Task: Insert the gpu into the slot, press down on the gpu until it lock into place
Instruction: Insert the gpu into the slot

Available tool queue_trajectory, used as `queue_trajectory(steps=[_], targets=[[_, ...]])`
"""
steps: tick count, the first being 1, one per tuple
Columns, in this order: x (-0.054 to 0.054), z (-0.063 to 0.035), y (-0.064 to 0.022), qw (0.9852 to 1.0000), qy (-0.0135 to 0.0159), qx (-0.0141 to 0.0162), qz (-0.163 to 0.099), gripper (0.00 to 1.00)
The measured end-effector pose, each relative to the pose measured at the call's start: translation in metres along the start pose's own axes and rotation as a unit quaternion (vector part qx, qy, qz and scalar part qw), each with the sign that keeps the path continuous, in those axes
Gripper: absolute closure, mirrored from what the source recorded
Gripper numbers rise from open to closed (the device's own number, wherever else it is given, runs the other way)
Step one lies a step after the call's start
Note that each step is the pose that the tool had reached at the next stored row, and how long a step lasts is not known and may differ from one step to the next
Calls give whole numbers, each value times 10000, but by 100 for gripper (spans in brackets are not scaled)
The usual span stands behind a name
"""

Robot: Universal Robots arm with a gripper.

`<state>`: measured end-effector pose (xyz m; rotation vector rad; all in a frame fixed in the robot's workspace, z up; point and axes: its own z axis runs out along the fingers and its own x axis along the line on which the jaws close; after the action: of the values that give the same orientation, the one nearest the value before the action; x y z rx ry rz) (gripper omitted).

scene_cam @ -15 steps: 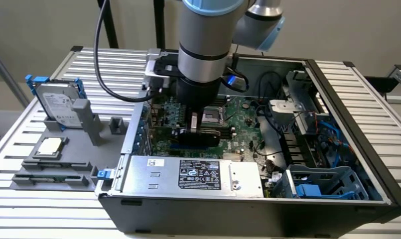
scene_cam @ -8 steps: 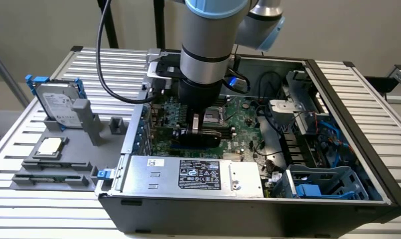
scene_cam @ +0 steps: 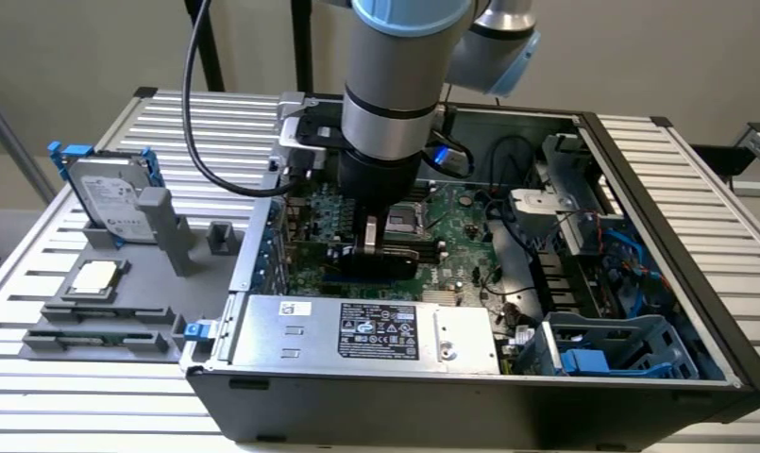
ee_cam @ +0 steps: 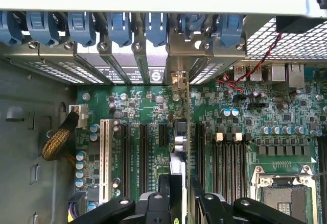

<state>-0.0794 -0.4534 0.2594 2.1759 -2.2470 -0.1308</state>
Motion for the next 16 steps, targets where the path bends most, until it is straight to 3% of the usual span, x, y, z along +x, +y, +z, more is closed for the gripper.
queue_trajectory(steps=[5, 13, 16], targets=[[0, -1, -13, 10000, 0, -33, 2, 74], [-2, -25, -35, 9999, 3, -139, 7, 74], [-2, -28, -53, 9999, 6, -160, 9, 74]])
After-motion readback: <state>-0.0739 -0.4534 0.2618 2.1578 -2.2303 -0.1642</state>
